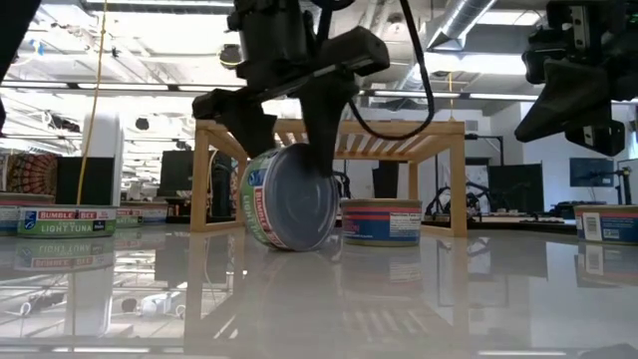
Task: Stack canned seafood by type on shelf
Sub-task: Put the green tuna can on the shelf
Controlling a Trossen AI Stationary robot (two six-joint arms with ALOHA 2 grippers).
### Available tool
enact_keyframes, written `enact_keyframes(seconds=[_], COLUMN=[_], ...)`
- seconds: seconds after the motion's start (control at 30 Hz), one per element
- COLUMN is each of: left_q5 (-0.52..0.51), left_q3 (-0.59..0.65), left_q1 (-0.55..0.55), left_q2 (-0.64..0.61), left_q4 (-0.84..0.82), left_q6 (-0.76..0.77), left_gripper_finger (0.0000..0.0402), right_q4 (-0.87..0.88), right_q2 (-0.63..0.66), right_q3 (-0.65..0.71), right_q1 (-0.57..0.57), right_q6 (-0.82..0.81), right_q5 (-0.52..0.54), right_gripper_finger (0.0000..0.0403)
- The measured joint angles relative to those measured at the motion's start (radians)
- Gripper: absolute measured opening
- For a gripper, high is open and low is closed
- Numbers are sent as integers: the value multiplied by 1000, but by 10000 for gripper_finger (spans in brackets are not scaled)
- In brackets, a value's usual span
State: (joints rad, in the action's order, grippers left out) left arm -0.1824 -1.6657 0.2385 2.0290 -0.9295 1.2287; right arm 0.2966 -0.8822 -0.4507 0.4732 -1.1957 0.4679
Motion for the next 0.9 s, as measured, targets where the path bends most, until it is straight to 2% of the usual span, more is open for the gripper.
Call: enact_keyframes(seconds=[0.3,0.4,0.53,0.73,0.9], left_q5=[19,20,22,21,20], left_q3=[0,0,0,-8,-13], left_q1=[18,17,12,3,-14], left_q2=[1,1,1,-13,-129], left_q4=[-22,-25,-25,-9,63], left_q6=[-33,-53,-57,-68,-125], left_gripper_finger=[243,209,134,132,132], right_q4=[0,0,0,0,-5], right_q2=[0,0,0,0,0], right_q3=[0,0,0,0,0], right_q1=[0,0,0,0,0], right_q6=[0,0,0,1,27], right_q5=[0,0,0,1,1], right_gripper_finger=[21,21,22,22,22])
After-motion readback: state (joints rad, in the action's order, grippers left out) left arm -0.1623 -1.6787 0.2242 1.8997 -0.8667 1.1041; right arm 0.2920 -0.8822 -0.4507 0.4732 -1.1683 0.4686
